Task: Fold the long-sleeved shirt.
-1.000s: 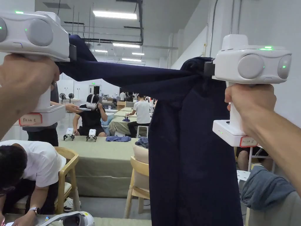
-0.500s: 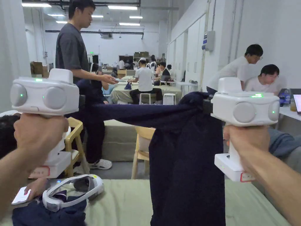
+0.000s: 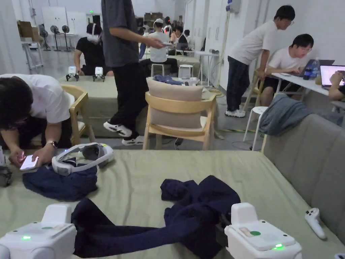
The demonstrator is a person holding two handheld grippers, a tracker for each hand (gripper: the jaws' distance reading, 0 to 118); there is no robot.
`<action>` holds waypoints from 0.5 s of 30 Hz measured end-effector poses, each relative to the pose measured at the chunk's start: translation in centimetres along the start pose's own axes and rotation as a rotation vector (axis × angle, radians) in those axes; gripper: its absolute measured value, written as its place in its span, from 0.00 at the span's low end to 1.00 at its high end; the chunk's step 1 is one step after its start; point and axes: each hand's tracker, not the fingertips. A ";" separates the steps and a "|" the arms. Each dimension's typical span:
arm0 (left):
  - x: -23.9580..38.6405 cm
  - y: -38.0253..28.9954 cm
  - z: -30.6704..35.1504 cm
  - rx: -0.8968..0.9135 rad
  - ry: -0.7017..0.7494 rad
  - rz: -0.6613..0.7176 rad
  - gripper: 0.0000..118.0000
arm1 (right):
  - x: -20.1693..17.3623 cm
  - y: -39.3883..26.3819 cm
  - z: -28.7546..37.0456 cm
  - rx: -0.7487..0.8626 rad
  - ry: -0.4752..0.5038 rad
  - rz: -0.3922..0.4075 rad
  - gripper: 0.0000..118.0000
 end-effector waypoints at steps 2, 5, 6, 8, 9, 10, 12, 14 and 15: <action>-0.3 -4.8 0.8 -0.050 0.021 0.054 0.06 | -1.2 -4.9 1.6 -0.052 -0.024 -0.029 0.04; -1.1 -10.4 0.8 -0.152 0.023 0.023 0.06 | -2.9 -11.0 3.2 -0.170 -0.006 -0.029 0.04; -1.2 -12.0 1.0 -0.179 0.017 0.039 0.06 | -3.1 -12.9 3.5 -0.207 0.027 -0.049 0.04; -1.3 -14.6 1.2 -0.231 0.007 0.038 0.06 | -3.6 -15.6 4.2 -0.260 0.026 -0.063 0.04; -1.5 -15.5 0.9 -0.245 0.041 0.047 0.06 | -4.0 -16.6 4.5 -0.283 0.012 -0.035 0.04; -1.9 -16.2 0.5 -0.285 0.037 0.039 0.06 | -3.8 -17.6 4.7 -0.288 0.009 -0.068 0.04; -1.8 -16.8 0.9 -0.315 0.065 0.089 0.06 | -3.2 -18.9 4.5 -0.341 0.009 -0.121 0.04; -2.1 -17.3 0.4 -0.319 0.053 0.113 0.07 | -2.9 -20.2 4.1 -0.356 -0.011 -0.129 0.04; -1.0 -16.7 1.4 -0.324 0.070 0.116 0.12 | -2.6 -20.7 3.8 -0.387 -0.003 -0.159 0.04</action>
